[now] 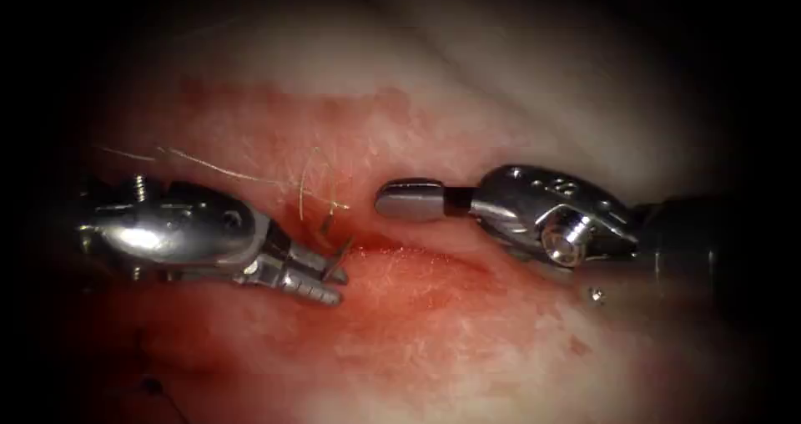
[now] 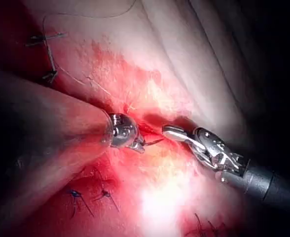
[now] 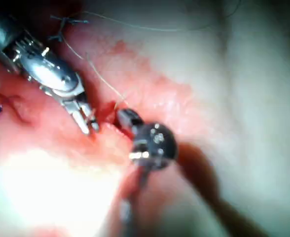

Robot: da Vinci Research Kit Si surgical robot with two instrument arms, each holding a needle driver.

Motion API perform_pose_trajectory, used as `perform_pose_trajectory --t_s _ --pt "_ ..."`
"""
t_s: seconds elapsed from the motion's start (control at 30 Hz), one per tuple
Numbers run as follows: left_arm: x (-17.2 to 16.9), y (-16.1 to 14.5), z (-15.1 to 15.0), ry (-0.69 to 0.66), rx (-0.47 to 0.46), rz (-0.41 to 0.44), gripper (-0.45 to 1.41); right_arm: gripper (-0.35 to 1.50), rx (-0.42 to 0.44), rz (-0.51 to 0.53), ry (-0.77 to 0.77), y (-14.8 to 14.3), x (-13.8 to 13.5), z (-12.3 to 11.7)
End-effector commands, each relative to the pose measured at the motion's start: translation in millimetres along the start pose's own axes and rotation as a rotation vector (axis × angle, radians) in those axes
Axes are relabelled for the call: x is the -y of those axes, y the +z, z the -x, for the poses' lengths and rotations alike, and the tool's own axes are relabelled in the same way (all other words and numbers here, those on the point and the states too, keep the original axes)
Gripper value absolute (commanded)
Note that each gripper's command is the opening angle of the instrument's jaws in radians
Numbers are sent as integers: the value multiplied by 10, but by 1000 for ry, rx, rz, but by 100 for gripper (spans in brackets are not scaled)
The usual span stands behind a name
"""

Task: Wound Closure

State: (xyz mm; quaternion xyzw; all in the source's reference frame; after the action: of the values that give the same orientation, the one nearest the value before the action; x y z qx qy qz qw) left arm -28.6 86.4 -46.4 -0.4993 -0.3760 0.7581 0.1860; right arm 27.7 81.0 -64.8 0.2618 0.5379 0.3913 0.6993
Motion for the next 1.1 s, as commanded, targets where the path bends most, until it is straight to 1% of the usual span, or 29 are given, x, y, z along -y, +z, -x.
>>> perform_pose_trajectory --t_s 0.03,0.17,0.23,0.27,0.4,0.5,0.57,0.6,0.63,0.77,0.8,0.83,0.97,1.03,1.1 --pt "6 2 1 -1 -14 -9 -35 -35 23 -12 -23 6 19 11" --pt "11 -5 -4 -4 -24 -14 -35 -35 45 -18 -43 17 27 22" --pt "12 -6 -5 -4 -24 -13 -35 -35 50 -16 -49 22 24 28" --pt "11 -6 -5 -4 -24 -13 -35 -35 61 -10 -58 27 18 36" --pt "10 -6 -4 -10 -26 -12 -35 -35 65 -2 -71 35 5 47" --pt "9 -6 -4 -92 -45 -6 -35 -35 73 14 -79 42 -3 55" --pt "5 -7 -3 -171 -74 31 -35 -35 87 27 -82 45 -7 57" --pt "0 -9 -4 -251 -102 65 -35 -35 88 36 -83 46 -9 59" --pt "-4 -10 -6 -311 -103 80 -35 -35 88 37 -85 47 -10 60" --pt "-14 -13 -16 -446 -107 113 -35 -35 87 38 -85 51 -8 61" --pt "-19 -16 -23 -520 -115 137 -35 -35 87 39 -85 52 -7 61" --pt "-24 -20 -31 -555 -118 151 -35 -35 87 38 -85 53 -5 62" --pt "-29 -29 -44 -601 -116 169 -35 -35 87 37 -85 53 -3 62" --pt "-31 -34 -48 -638 -111 179 -35 -35 87 36 -84 53 -2 61" --pt "-32 -41 -49 -645 -110 189 -35 -35 91 36 -80 50 -2 57"
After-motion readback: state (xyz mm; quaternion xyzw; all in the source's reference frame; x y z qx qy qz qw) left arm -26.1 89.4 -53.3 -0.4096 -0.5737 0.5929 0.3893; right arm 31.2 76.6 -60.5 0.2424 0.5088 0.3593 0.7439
